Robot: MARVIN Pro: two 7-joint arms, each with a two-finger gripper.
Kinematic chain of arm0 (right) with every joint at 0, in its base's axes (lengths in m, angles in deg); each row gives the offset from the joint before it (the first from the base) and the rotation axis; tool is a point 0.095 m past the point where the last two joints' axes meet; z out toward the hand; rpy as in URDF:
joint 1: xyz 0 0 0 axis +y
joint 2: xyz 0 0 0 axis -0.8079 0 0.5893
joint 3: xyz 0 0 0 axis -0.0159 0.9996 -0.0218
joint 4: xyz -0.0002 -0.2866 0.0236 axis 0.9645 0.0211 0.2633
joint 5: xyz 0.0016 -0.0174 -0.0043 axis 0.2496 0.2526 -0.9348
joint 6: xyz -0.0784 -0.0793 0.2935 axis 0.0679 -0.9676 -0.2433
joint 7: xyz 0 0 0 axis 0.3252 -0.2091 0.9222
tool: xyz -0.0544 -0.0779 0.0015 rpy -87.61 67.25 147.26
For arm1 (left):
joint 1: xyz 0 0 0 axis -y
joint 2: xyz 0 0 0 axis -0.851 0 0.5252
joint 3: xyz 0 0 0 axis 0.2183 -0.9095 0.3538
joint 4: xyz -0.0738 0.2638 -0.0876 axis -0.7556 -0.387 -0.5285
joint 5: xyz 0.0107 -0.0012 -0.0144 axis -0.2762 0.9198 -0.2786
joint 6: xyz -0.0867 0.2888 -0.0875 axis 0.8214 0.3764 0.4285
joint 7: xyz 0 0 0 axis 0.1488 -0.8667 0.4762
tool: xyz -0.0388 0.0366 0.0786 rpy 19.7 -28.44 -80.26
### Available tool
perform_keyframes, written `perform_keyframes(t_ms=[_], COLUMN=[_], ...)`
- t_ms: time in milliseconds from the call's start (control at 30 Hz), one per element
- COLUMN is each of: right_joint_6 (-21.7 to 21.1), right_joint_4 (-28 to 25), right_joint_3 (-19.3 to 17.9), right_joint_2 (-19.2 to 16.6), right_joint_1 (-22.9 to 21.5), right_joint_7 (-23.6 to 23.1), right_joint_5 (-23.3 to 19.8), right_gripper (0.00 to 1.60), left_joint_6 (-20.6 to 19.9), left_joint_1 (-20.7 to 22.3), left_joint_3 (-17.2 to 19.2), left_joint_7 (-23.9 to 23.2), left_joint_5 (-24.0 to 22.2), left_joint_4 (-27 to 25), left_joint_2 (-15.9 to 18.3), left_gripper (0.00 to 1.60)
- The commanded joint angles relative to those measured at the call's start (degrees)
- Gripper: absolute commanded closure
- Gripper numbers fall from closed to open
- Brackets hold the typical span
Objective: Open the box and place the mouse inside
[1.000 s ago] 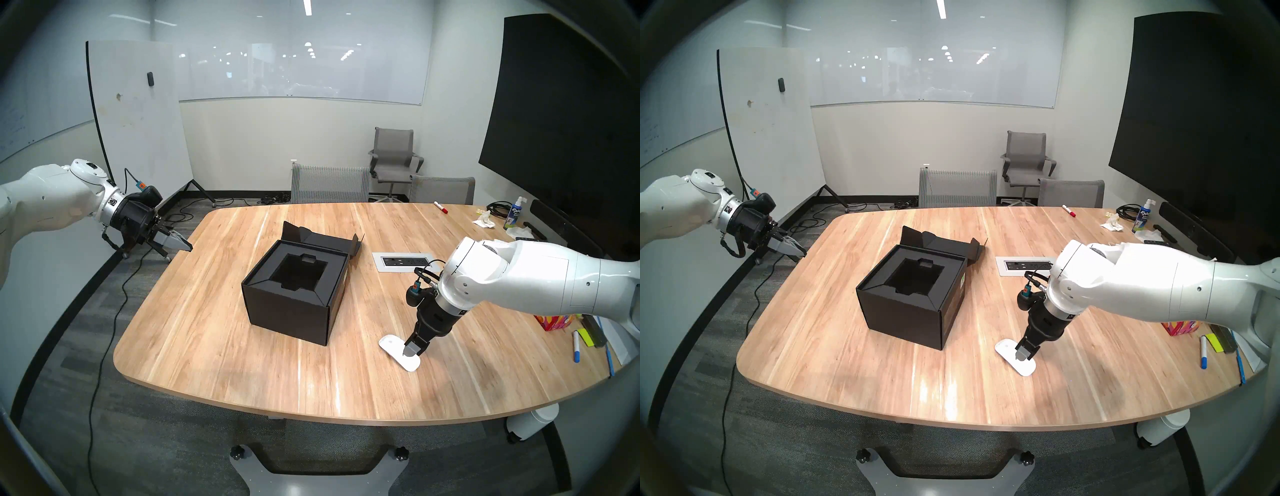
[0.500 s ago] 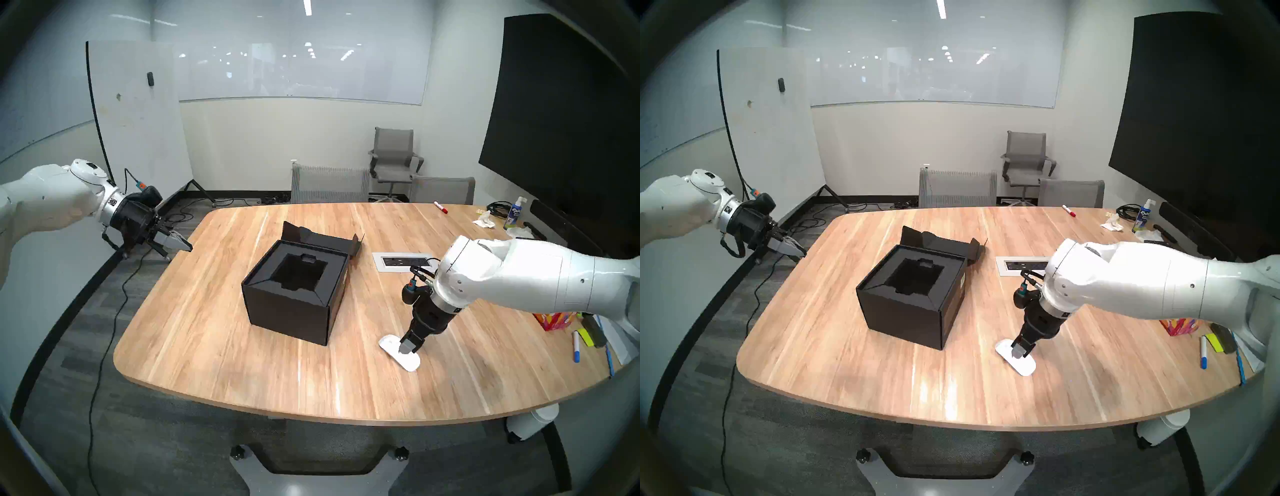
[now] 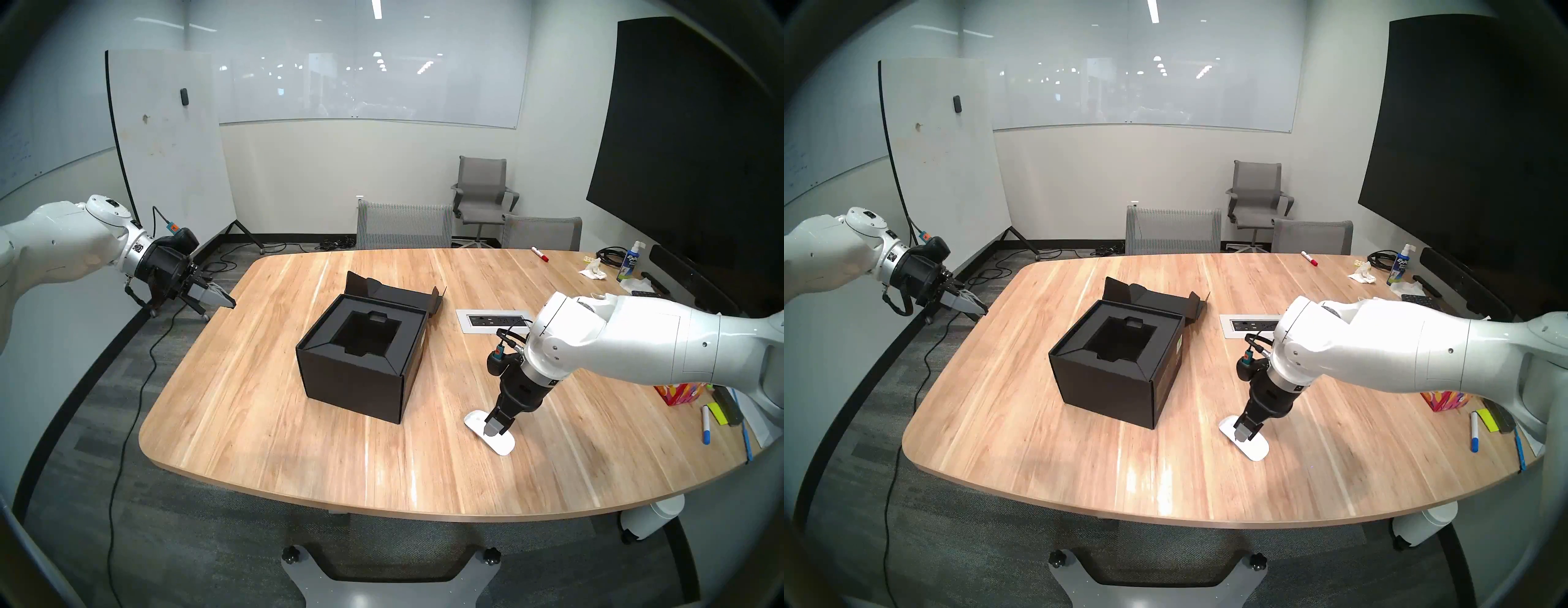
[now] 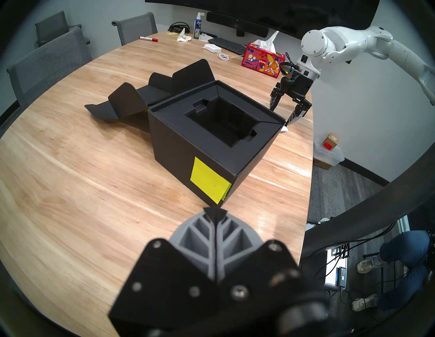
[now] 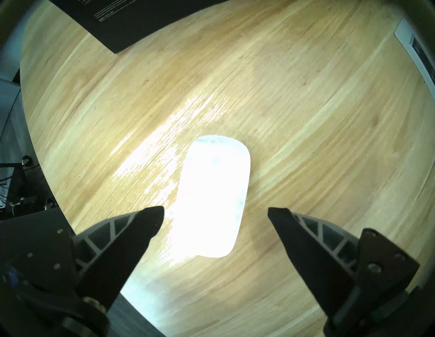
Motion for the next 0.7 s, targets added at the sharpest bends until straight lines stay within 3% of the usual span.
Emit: perform_keyframes(t_ms=[0, 667], right_joint_6=[0.08, 0.08], right_joint_4=[-0.05, 0.23], right_joint_3=[-0.23, 0.11], right_joint_2=[0.65, 1.22], right_joint_1=[-0.07, 0.67], right_joint_7=[0.1, 1.36], right_joint_5=[-0.44, -1.38], right_gripper=[0.0, 0.0], left_joint_6=[0.04, 0.12], left_joint_1=[1.26, 1.35], left_joint_3=[0.13, -0.13], left_joint_7=[0.02, 0.02], left_joint_5=[-0.49, -0.68], left_joint_4=[-0.09, -0.09], left_joint_2=[-0.09, -0.15], left_gripper=[1.6, 1.6])
